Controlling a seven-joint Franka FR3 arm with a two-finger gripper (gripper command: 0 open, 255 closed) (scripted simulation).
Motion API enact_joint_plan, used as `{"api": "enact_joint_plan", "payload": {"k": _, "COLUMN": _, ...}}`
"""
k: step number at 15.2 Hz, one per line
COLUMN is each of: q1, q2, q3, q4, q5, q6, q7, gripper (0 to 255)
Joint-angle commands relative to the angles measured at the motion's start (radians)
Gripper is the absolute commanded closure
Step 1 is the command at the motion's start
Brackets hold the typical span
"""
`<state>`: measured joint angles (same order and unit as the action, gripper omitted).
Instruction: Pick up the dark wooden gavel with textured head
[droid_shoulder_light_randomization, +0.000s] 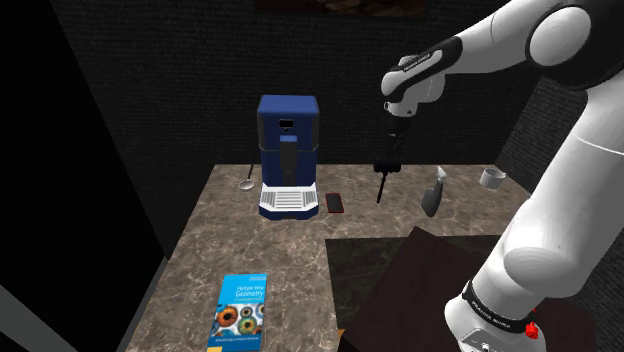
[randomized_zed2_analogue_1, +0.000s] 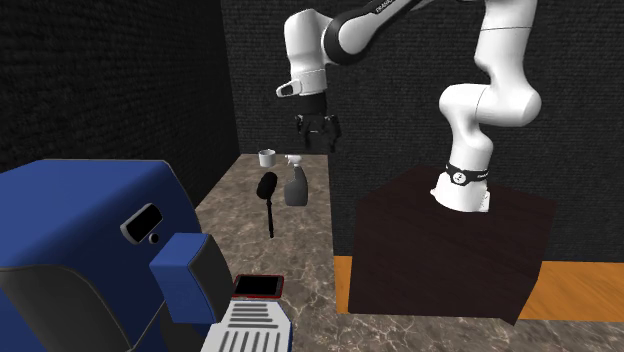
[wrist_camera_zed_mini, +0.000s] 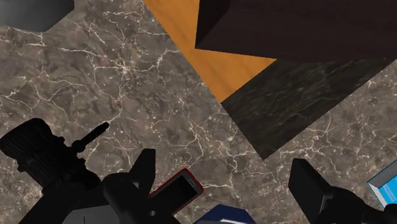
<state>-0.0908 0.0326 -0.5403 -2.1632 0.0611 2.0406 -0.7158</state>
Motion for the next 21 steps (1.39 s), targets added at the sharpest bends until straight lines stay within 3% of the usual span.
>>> {"api": "enact_joint_plan", "payload": {"k": 1, "q1": -0.02, "q2": 0.109, "q3": -0.012, "q4": 0.079, "q5": 0.067, "q6": 0.012, "q7": -0.084, "gripper": 0}}
{"api": "enact_joint_plan", "payload": {"k": 8, "q1": -0.147, "q2": 0.412, "q3": 0.025, "q4": 0.353, "q5": 0.237, "q6": -0.008, "q7": -0.28, "gripper": 0}}
{"api": "enact_joint_plan", "payload": {"k": 15, "q1": -0.293, "q2": 0.692, "q3": 0.091, "q4": 0.698, "q5": 0.332, "q6": -0.087, "q7": -0.373, "gripper": 0}}
{"api": "enact_joint_plan", "payload": {"k": 21, "q1": -0.3, "q2": 0.736, "q3": 0.105, "q4": 0.688, "q5": 0.35, "q6": -0.036, "q7": -0.385, "gripper": 0}}
